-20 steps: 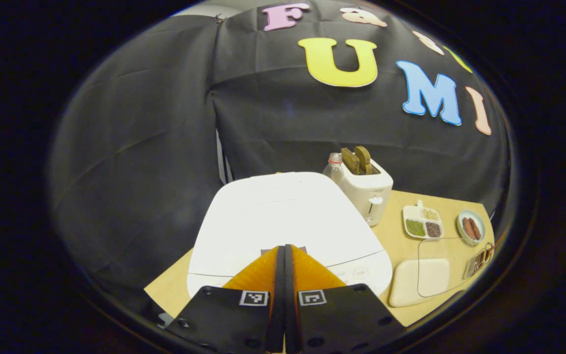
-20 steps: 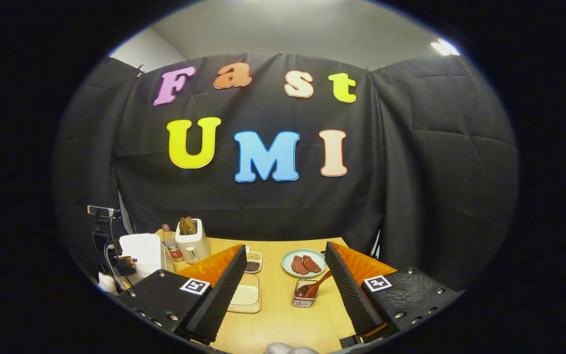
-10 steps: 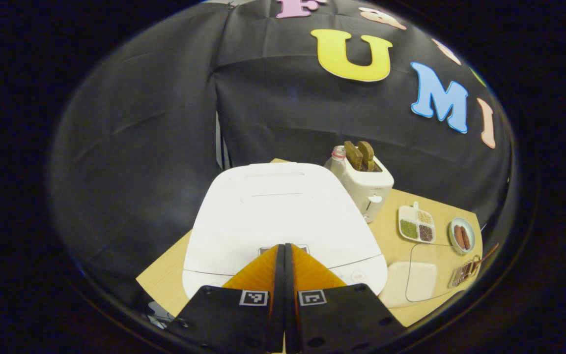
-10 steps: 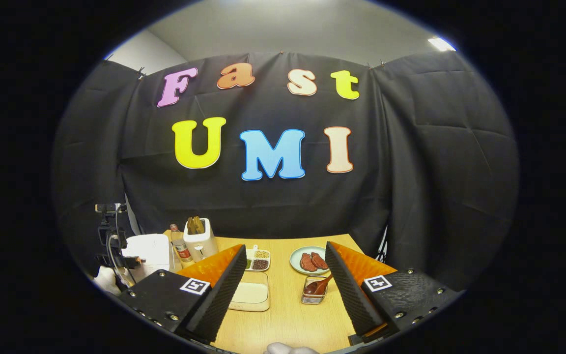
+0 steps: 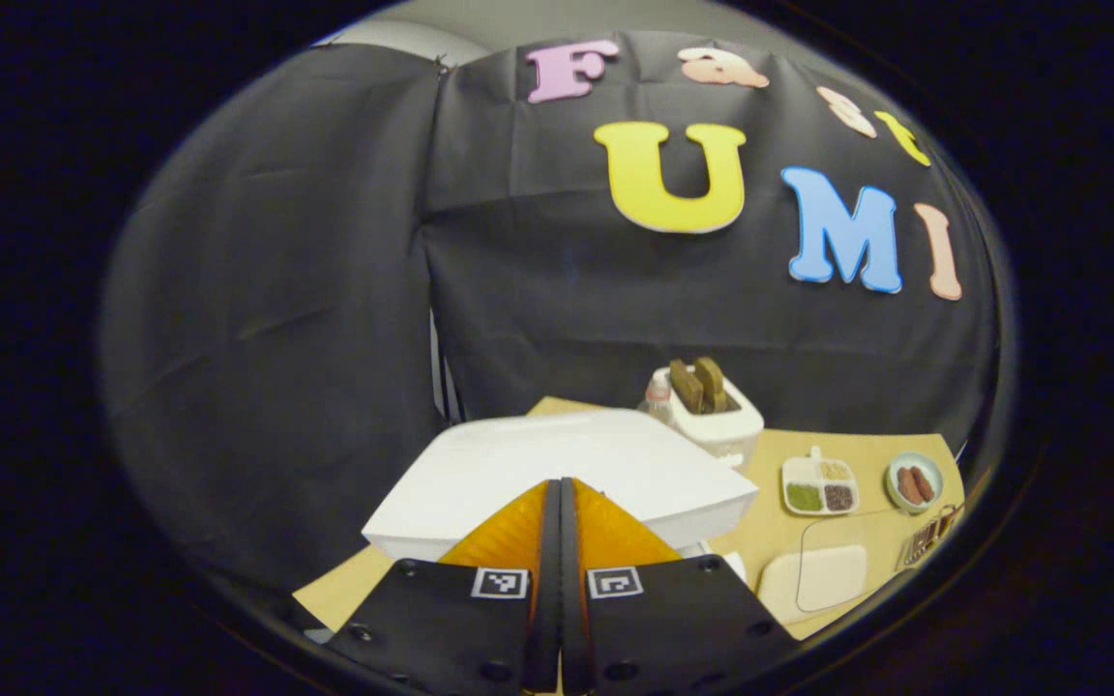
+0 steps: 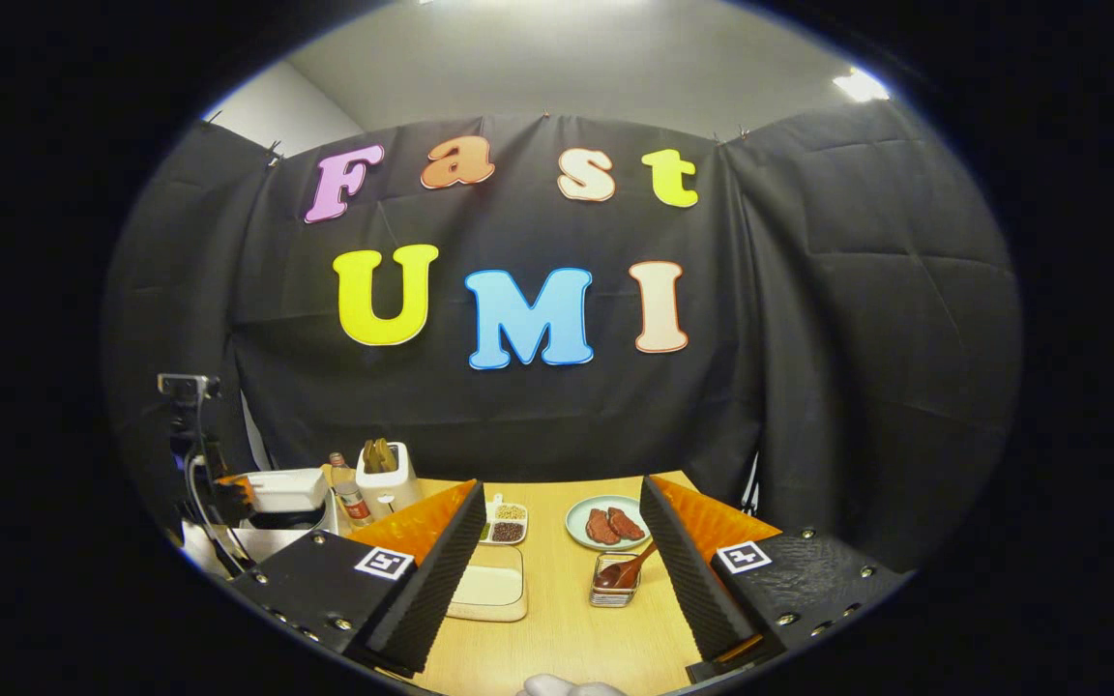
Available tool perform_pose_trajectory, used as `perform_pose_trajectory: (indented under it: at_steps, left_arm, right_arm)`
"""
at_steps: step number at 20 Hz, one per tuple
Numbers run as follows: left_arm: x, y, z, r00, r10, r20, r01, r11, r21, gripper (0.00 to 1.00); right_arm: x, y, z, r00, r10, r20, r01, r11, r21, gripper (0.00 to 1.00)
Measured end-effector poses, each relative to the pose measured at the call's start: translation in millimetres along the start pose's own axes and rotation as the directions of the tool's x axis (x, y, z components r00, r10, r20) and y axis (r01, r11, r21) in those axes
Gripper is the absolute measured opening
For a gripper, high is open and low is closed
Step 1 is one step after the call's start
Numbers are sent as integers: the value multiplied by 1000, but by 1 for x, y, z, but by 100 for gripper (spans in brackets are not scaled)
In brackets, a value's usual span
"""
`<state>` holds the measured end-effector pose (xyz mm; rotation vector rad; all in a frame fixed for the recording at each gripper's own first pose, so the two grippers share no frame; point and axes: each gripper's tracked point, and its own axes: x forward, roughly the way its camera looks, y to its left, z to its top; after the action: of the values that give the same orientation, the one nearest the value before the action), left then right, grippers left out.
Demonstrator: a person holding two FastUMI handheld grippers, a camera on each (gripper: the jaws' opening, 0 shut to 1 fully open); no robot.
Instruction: Close the left gripper, press the button to open the rice cooker; take a wooden spoon from the chopstick holder with the right hand, scoop a spoonful of rice and pour it into the rice cooker, then put the wooden spoon back into the chopstick holder.
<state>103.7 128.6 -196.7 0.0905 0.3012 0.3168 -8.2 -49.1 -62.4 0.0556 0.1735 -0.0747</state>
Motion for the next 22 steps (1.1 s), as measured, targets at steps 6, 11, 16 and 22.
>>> perform_pose_trajectory:
  at_steps: [6,11,16,22]
  left_arm:
    - [-96,-56,112,957,-203,207,211,977,-15,9]
    - [-151,-85,125,921,-292,256,285,956,68,22]
    - [-181,-91,116,902,-324,284,320,945,62,75]
    - [-197,-105,110,895,-352,273,357,933,34,98]
  right_arm:
    - [5,-1,6,1000,-5,22,5,999,39,98]
    - [11,-13,1,999,-31,21,30,999,35,98]
    - [17,-30,-10,997,-74,14,73,996,49,98]
    - [19,-39,-39,997,-71,-11,72,994,82,98]
